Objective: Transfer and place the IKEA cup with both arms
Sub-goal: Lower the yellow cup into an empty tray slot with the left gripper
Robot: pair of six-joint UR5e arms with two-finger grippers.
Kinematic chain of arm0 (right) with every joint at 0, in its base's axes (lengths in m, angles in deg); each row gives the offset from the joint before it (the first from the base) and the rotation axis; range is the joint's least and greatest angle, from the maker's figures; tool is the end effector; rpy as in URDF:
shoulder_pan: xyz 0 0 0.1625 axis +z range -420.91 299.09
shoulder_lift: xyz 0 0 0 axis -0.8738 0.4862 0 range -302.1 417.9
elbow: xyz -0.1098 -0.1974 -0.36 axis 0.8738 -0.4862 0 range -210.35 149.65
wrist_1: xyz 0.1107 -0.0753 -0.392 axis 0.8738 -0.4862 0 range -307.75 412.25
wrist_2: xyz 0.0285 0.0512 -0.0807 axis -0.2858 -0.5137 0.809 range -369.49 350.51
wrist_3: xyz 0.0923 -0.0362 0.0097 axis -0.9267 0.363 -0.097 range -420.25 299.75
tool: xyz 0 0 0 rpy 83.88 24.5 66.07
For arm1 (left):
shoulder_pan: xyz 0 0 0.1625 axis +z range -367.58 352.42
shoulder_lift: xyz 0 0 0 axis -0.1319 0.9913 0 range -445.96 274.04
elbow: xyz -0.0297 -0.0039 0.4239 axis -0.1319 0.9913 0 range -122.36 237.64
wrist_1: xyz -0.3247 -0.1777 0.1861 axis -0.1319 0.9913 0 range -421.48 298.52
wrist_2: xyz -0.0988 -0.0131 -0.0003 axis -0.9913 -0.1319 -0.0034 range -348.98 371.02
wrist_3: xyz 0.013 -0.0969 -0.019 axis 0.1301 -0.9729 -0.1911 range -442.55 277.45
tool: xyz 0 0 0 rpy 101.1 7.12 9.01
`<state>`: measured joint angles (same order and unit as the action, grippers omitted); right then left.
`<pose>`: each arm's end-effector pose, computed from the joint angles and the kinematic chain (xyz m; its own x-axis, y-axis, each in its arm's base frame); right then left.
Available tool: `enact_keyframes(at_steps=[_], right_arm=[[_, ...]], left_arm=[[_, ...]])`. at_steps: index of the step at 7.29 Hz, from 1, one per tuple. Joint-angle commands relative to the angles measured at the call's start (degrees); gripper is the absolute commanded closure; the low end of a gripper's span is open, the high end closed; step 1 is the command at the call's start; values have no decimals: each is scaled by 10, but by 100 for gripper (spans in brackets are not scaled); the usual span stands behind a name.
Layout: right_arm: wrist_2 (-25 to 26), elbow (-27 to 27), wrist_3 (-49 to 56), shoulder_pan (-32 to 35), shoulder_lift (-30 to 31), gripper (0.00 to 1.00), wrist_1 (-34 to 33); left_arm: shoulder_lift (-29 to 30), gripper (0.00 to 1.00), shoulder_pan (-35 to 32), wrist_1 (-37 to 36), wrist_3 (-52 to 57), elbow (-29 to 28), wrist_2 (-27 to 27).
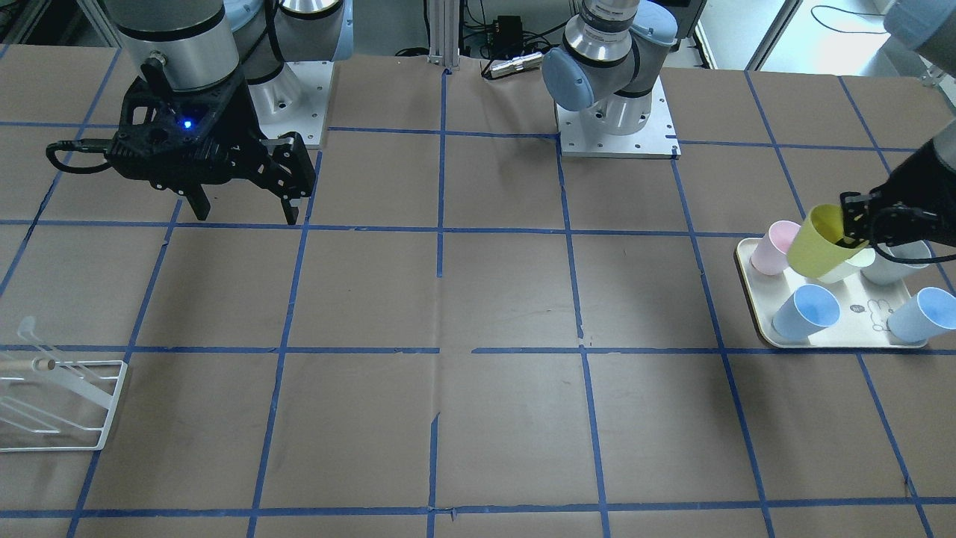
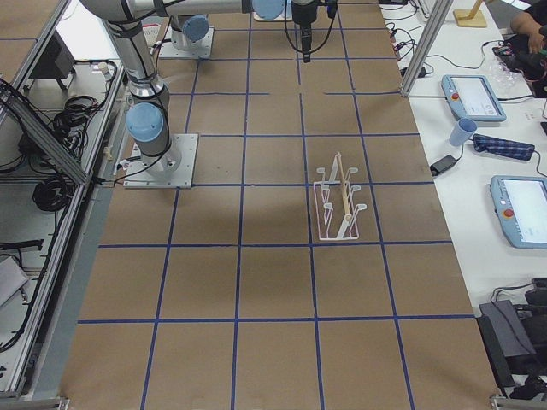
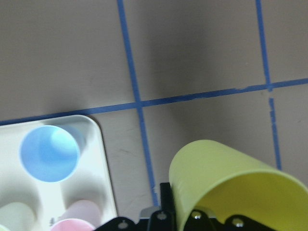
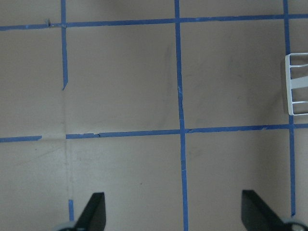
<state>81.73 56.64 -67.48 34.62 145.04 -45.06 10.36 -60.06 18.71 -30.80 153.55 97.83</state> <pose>0.1812 -0.5100 0.5022 -0.9995 0.0314 0.0048 0.0305 0.9909 -0.1313 0.2100 -0.5012 0.3982 -0.9673 0.2447 0.0676 0.2440 0.9696 -0.0174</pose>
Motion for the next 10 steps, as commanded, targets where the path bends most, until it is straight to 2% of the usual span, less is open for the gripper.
enact_keyframes(at_steps=[1, 3, 5, 10], right_arm=[[-20, -16, 10, -4, 3, 0, 74], [-21, -38, 13, -10, -3, 0, 95], [-22, -40, 10, -19, -2, 0, 79], [-20, -33, 10, -19, 2, 0, 67]], left_arm=[[76, 100, 65, 1, 120, -60, 11], [153, 100, 85, -4, 187, -112, 22], [202, 100, 95, -47, 259, -114, 22], [248, 100, 106, -61, 287, -115, 22]])
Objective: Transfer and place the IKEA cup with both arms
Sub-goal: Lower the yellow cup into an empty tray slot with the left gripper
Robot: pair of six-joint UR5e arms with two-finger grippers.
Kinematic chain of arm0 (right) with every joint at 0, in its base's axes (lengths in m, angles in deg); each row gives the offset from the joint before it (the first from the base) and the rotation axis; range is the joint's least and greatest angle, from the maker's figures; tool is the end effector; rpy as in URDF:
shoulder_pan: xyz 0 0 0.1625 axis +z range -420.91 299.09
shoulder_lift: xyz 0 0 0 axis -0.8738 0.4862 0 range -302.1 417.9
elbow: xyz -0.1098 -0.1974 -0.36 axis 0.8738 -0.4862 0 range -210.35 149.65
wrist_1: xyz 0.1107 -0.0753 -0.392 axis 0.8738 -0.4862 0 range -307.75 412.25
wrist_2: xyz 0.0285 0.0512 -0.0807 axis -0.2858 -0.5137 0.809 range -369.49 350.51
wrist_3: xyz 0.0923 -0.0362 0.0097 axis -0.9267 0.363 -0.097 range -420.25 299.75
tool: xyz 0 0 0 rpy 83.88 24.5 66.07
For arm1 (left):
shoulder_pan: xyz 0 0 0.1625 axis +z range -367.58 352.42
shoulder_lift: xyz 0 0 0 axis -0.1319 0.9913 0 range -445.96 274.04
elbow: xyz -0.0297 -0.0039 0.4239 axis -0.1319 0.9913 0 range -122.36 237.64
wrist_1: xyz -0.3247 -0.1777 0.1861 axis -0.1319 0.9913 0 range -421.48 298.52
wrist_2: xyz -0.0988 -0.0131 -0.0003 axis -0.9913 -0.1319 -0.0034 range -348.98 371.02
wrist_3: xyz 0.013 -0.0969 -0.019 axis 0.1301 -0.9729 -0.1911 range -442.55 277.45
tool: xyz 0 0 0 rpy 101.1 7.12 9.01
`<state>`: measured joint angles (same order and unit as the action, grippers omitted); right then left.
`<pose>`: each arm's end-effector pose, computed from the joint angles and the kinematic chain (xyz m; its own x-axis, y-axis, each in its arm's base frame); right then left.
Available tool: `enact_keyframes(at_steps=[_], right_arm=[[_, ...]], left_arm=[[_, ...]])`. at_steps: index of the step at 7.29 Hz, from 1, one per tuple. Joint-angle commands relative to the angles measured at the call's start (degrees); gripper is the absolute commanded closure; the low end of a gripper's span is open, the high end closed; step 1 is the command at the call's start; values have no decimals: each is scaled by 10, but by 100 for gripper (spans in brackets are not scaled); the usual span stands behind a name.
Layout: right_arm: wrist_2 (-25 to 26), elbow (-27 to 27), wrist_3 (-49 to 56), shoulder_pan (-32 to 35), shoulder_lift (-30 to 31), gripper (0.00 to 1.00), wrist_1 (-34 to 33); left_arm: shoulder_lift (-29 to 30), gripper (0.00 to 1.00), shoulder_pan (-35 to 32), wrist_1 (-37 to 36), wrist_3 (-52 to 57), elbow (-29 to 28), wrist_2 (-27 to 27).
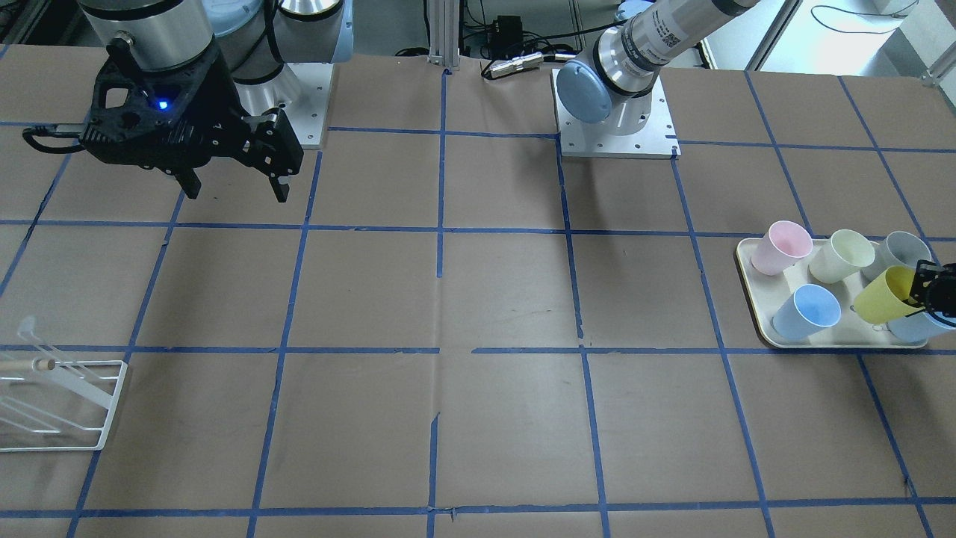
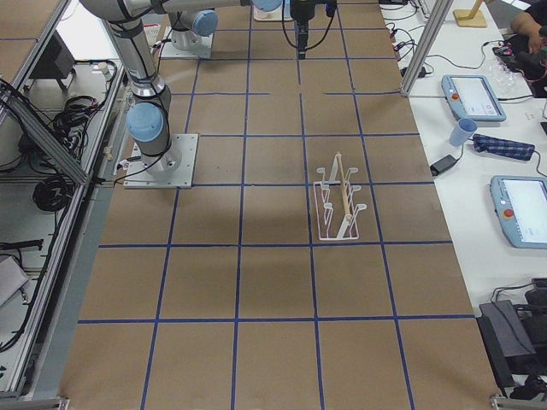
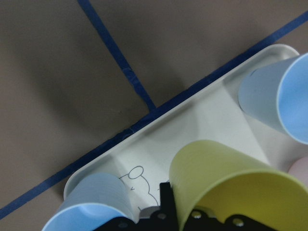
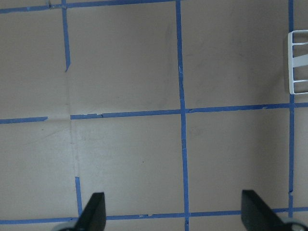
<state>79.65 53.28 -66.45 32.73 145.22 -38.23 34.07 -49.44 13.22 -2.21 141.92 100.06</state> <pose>0.1675 -0.5082 0.5202 -0.9988 0.0433 -0.0226 0.0448 0.9965 -0.0705 0.3963 -0.5361 0.2549 -0.8368 0.5244 0.1572 0.5324 0.8464 0.0101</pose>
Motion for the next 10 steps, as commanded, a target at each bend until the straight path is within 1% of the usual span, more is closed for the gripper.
enact_keyframes(at_steps=[1, 3, 4, 5, 6, 7, 10], right_arm=[[0, 0, 0, 0, 0, 0, -1], [0, -1, -1, 0, 0, 0, -1], [0, -1, -1, 0, 0, 0, -1], [0, -1, -2, 1, 0, 0, -1], [1, -1, -3, 1, 0, 0, -1], [1, -1, -4, 1, 0, 0, -1], [1, -2, -5, 1, 0, 0, -1]], left_arm=[[19, 100, -1, -11, 0, 4, 0], [23, 100, -1, -11, -8, 12, -1], [23, 94, -2, -10, -8, 15, 0], [23, 72, -2, -10, -8, 18, 1], [26, 44, -2, -10, -10, 18, 0], [26, 34, -2, -9, -11, 21, 0], [25, 34, -2, -10, -11, 26, 1]])
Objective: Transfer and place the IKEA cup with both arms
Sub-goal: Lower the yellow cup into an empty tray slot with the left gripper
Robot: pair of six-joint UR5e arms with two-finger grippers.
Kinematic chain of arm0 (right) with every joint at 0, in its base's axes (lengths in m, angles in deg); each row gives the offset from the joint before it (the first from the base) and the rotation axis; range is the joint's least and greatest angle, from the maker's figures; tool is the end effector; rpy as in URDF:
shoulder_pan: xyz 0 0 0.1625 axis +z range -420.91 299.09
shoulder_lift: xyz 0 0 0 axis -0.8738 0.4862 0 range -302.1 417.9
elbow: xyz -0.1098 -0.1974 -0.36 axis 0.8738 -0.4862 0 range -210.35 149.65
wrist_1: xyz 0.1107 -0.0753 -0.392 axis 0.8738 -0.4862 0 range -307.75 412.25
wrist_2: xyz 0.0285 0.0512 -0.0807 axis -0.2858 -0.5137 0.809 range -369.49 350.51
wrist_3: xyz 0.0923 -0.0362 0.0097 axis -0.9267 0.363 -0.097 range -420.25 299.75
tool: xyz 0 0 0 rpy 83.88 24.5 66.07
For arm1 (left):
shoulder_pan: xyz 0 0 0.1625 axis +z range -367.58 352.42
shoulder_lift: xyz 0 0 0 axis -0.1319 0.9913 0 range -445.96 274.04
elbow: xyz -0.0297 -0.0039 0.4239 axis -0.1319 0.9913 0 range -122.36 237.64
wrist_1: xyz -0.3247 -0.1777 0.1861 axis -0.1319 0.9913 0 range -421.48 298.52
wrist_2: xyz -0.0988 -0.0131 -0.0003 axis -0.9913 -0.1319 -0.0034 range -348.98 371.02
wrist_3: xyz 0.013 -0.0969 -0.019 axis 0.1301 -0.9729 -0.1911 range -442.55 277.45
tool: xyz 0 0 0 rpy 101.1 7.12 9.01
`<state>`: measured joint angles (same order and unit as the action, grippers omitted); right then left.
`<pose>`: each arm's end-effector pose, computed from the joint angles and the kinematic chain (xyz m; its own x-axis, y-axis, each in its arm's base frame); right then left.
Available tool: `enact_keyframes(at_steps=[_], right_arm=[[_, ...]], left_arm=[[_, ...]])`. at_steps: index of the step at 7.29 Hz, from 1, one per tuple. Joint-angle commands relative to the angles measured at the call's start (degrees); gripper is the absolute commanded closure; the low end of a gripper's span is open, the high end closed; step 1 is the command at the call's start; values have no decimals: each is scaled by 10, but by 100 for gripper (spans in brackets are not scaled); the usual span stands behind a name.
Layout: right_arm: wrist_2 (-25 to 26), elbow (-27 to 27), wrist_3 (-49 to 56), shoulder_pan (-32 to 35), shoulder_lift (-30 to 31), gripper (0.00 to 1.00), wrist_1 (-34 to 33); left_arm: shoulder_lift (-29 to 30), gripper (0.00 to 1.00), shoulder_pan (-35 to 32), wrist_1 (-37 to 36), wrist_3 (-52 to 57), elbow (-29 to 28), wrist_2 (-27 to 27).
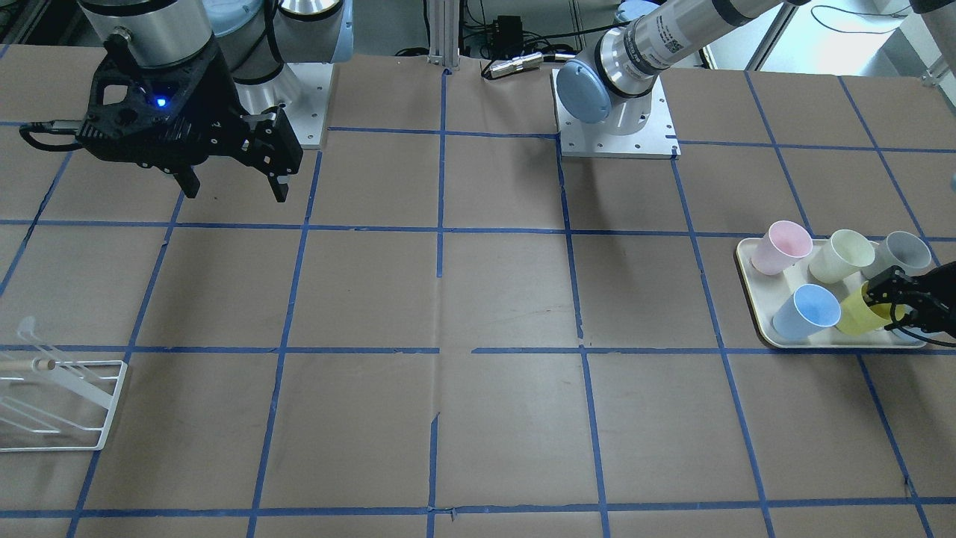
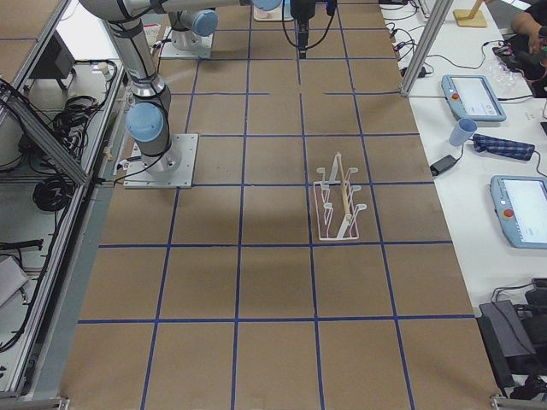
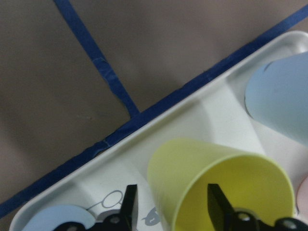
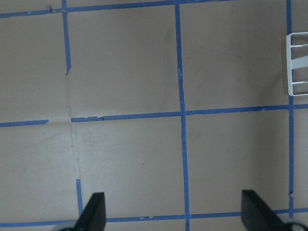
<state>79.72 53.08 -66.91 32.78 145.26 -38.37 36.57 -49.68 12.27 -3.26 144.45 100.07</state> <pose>0.1678 -0.5083 0.5226 -0.9985 0.0504 -0.0227 0.0520 0.9957 -0.0770 0.3881 -0.5324 0.2090 -0.8342 0.5033 0.2256 0.5216 0.8528 0.0264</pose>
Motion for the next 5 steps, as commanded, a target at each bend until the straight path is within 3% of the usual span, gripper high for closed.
enact_keyframes(at_steps=[1, 5], right_arm=[[0, -1, 0, 0, 0, 0, 0], [1, 0, 0, 0, 0, 0, 0]], left_arm=[[-2, 34, 0, 2, -1, -2, 3], [-47, 26, -10, 44, -26, -14, 3]])
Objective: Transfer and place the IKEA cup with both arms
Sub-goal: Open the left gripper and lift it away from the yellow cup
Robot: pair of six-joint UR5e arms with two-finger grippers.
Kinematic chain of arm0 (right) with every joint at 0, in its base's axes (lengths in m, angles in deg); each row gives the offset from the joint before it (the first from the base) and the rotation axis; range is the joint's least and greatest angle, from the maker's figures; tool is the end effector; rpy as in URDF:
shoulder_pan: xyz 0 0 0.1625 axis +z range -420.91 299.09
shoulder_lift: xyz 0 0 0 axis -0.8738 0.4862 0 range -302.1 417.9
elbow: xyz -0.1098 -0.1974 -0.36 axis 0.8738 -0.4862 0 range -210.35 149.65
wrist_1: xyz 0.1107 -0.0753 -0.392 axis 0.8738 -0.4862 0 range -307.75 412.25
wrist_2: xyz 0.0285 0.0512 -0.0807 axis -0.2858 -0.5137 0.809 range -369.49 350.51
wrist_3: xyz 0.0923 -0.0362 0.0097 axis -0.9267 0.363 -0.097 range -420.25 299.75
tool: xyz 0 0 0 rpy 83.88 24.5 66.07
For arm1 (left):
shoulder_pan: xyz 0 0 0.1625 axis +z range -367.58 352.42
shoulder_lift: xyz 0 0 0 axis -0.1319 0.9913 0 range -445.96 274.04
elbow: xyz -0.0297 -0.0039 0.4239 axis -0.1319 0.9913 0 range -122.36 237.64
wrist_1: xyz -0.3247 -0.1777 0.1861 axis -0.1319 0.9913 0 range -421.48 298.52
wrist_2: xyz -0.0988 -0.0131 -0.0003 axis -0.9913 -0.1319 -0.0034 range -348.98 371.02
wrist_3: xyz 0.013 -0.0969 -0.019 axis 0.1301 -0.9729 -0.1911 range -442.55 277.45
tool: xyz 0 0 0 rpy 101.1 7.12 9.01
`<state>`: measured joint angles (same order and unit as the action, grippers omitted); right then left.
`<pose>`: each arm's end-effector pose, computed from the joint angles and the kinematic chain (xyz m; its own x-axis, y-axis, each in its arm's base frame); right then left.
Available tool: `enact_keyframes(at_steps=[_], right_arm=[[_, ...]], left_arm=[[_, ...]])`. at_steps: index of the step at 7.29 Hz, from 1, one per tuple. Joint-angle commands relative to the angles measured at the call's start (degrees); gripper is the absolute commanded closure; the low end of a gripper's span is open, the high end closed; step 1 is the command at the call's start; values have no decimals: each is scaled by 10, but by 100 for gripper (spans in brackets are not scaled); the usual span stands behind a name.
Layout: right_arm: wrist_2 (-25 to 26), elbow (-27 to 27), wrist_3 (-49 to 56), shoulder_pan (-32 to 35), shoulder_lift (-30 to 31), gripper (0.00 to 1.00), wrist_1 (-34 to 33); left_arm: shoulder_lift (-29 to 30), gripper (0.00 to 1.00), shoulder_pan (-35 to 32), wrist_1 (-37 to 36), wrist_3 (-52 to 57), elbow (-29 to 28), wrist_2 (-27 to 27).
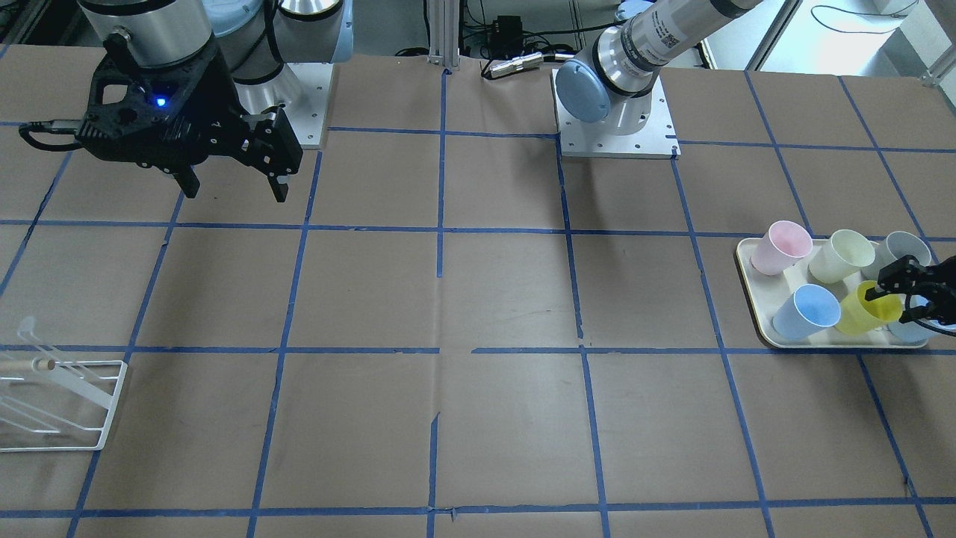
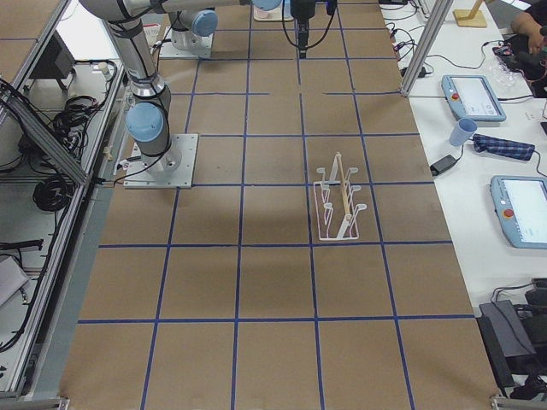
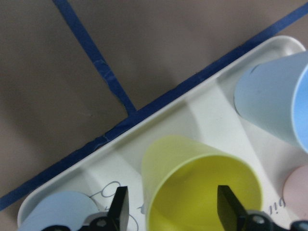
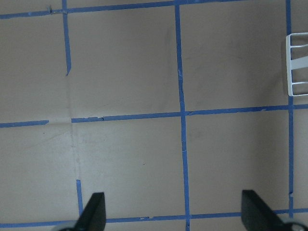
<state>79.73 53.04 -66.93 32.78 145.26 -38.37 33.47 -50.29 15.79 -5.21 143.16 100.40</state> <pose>0.1678 -0.5083 0.5229 -0.9985 0.0508 -0.0226 0.0524 0.9956 -0.0777 0.3797 -0.5332 0.2487 -0.8490 0.4854 0.2089 0.5027 0.8637 0.0362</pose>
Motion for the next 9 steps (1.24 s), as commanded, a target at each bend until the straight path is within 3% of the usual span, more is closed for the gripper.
enact_keyframes(at_steps=[1, 3, 6, 9], right_arm=[[1, 0, 0, 0, 0, 0, 0], [1, 0, 0, 0, 0, 0, 0], [2, 1, 2, 0, 0, 0, 1], [2, 2, 4, -2, 0, 0, 1]], left_arm=[[-33, 24, -5, 25, -10, -4, 0], [-73, 19, -52, 40, -56, -15, 1], [-146, 8, -188, 102, -287, -15, -1], [-199, 0, -350, 111, -536, -14, 0]])
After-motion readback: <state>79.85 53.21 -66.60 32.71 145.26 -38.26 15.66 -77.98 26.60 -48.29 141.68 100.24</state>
